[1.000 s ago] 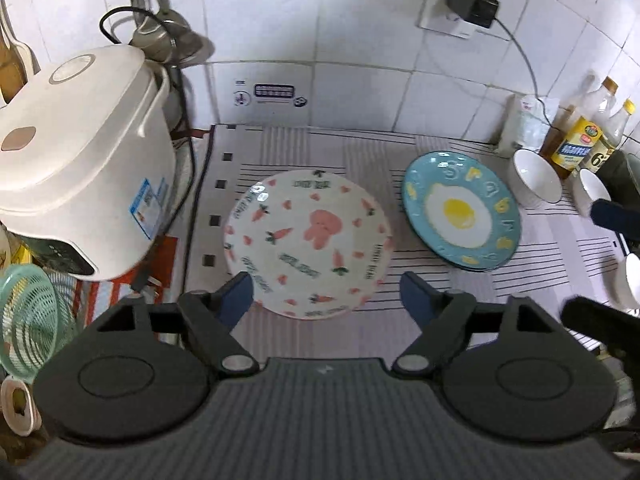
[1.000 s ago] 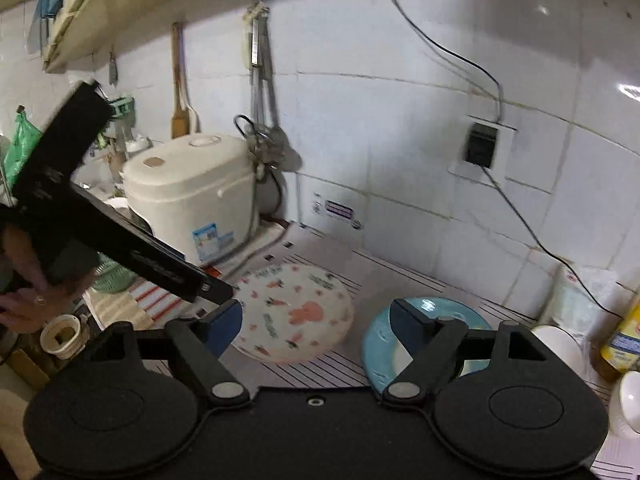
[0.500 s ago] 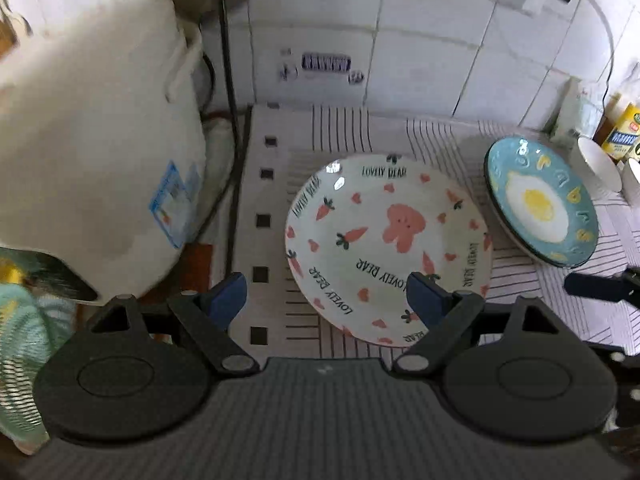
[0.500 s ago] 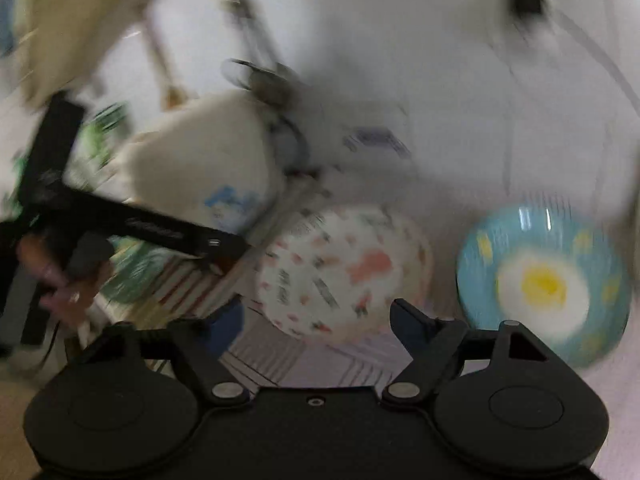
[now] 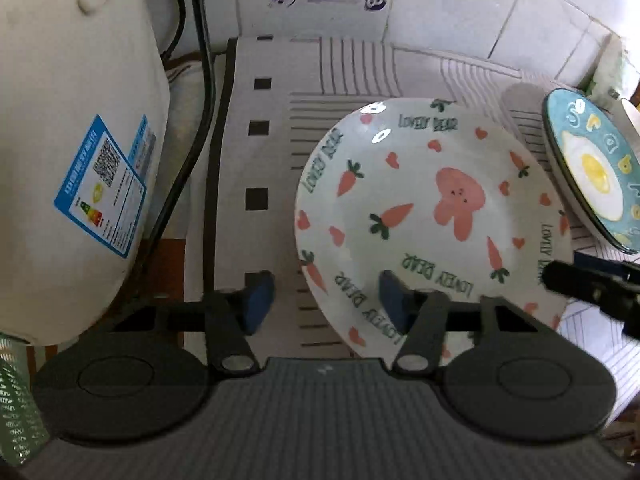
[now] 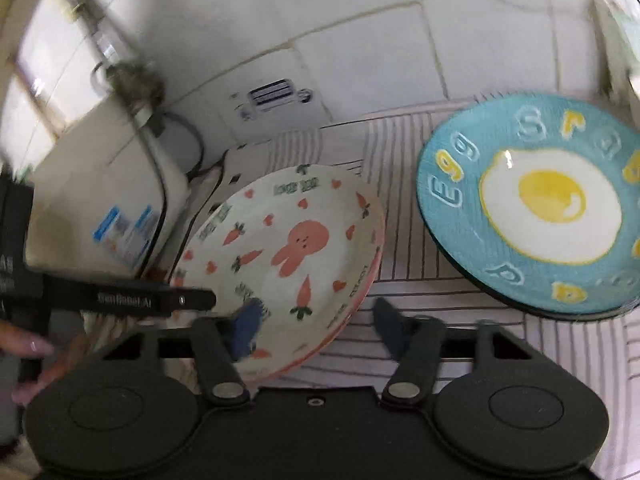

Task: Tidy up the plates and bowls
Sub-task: 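Grasp the pink bunny plate rim with both grippers, then carry the pink bunny plate and lower it onto the blue Egg plate, then open both grippers off the pink bunny plate rim, then move both grippers to the white bowl beside the stove, then grasp the white bowl rim with both grippers, then carry the white bowl beside the plate stack and lower it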

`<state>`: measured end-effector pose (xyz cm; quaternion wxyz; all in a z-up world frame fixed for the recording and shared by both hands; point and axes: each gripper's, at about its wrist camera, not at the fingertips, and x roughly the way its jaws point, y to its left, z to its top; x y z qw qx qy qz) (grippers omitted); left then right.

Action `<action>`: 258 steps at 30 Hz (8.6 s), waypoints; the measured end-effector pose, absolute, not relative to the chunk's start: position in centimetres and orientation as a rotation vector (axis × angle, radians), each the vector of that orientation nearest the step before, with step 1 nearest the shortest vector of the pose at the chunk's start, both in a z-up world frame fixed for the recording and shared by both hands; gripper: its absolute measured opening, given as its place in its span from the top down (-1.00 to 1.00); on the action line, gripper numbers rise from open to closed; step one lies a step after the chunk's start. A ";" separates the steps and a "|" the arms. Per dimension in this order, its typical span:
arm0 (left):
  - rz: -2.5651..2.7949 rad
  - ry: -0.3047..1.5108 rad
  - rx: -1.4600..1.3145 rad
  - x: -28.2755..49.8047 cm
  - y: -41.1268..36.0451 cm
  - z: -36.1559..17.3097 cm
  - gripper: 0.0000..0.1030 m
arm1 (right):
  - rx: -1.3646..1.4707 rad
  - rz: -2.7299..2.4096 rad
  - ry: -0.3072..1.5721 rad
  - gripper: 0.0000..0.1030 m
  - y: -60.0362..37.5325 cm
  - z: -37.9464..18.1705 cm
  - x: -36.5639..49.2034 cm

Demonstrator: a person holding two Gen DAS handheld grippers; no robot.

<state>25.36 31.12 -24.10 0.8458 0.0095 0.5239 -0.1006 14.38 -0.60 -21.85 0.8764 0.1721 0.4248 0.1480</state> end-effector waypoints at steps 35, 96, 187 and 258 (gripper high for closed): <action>-0.415 1.019 -0.058 22.7 31.2 -23.6 0.35 | 0.334 0.304 0.914 0.63 -1.4 -21.5 15.3; -0.576 1.230 -0.002 30.7 14.7 -21.8 0.38 | 0.414 0.109 0.999 0.51 -1.3 -22.9 16.7; -0.618 1.090 0.368 13.3 -15.8 -8.0 -0.89 | -0.017 -0.140 0.697 -0.91 -27.7 -12.6 -3.9; -0.416 1.157 0.252 14.7 -18.6 -15.5 0.75 | 0.022 0.299 0.701 -0.93 -24.1 -20.4 1.9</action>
